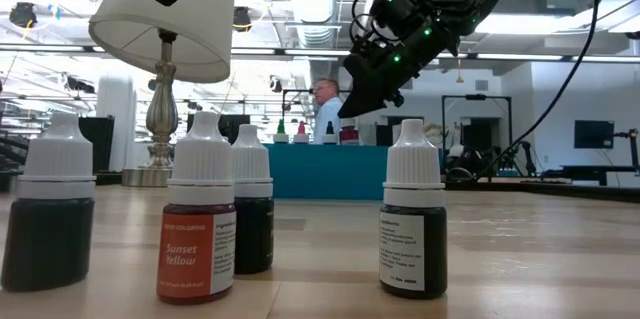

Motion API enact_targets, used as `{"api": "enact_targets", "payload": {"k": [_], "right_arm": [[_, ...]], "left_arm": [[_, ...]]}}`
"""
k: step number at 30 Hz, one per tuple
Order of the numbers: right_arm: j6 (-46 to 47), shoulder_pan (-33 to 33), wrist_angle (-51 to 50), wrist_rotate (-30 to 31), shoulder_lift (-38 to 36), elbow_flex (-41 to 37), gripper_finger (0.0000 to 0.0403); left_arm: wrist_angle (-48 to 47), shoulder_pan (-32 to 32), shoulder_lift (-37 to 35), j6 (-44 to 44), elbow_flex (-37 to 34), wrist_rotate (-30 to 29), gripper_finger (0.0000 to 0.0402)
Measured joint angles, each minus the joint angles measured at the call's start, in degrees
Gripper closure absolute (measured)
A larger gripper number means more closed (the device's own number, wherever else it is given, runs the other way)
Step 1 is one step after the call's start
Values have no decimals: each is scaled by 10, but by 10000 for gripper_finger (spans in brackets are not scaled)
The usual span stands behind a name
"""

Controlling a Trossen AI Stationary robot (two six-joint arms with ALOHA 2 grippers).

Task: Pick & Place food coloring
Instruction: Put the large red food coloring bottle into the bin

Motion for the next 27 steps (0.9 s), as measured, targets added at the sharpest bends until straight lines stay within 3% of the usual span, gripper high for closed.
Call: {"api": "enact_targets", "payload": {"k": [27], "right_arm": [[1,8,23,1,0,0,359]], "left_arm": [[0,0,0,2,0,0,265]]}}
